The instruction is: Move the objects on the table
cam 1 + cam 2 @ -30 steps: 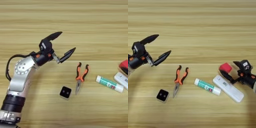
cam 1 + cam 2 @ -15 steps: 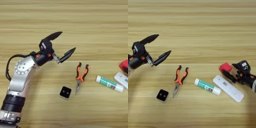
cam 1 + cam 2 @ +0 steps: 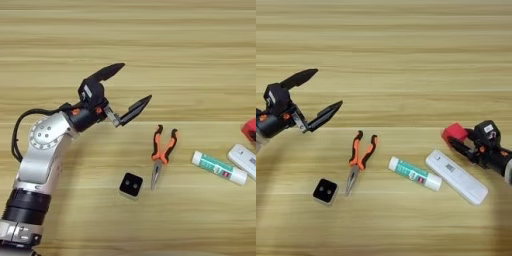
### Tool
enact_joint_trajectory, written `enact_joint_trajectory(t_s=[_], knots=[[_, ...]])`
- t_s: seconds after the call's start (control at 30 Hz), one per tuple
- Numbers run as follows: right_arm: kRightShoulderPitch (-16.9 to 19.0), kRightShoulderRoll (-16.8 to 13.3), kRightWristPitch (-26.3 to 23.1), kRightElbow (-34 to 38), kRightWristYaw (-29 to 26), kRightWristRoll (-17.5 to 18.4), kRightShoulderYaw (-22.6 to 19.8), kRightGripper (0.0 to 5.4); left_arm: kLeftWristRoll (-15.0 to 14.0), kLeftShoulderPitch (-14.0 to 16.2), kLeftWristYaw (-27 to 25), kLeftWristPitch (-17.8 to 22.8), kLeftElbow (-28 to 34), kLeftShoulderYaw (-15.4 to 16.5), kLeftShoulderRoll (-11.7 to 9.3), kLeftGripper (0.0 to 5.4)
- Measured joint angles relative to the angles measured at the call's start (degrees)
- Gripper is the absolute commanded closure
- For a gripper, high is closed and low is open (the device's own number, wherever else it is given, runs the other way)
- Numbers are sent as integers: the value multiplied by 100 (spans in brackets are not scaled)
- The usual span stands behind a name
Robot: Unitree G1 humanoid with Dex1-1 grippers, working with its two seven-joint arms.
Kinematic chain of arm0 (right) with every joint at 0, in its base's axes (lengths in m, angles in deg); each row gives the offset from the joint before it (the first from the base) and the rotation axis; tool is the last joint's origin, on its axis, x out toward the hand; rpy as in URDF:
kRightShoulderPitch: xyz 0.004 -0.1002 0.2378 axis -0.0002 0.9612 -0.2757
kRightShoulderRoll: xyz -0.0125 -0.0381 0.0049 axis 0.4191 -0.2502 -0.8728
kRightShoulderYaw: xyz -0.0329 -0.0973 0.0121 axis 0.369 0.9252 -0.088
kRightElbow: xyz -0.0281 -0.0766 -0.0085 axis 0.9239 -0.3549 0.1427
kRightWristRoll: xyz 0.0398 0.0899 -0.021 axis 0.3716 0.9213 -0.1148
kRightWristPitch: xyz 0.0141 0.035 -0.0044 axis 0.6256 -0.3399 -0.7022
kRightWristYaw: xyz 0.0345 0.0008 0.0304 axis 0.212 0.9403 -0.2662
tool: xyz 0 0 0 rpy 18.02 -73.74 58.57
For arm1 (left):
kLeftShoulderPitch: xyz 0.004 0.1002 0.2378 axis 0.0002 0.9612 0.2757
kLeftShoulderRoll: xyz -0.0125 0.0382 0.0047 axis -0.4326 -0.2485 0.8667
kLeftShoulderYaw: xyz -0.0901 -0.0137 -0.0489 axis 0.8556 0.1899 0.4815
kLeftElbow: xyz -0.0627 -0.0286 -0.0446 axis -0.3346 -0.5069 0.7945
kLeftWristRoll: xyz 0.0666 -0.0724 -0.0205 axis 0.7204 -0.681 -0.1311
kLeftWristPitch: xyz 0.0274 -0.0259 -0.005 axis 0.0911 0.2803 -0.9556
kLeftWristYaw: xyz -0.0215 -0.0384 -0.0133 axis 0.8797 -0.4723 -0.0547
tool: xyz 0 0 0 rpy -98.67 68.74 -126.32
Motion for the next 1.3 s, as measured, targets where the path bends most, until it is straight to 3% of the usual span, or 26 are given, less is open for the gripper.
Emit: enact_joint_trajectory(t_s=[0.37,0.7,0.97,1.3], knots=[[3,12,2,43,-9,0,1,309,1,0,0,-1,-2,0,1,0],[10,19,-26,521,-23,12,8,309,8,0,0,-7,-12,-3,15,0],[44,14,-216,1503,-10,26,10,309,18,-1,2,-11,-34,-8,25,0],[397,59,-637,3127,36,168,145,309,39,-2,94,-13,-64,-12,47,0]])
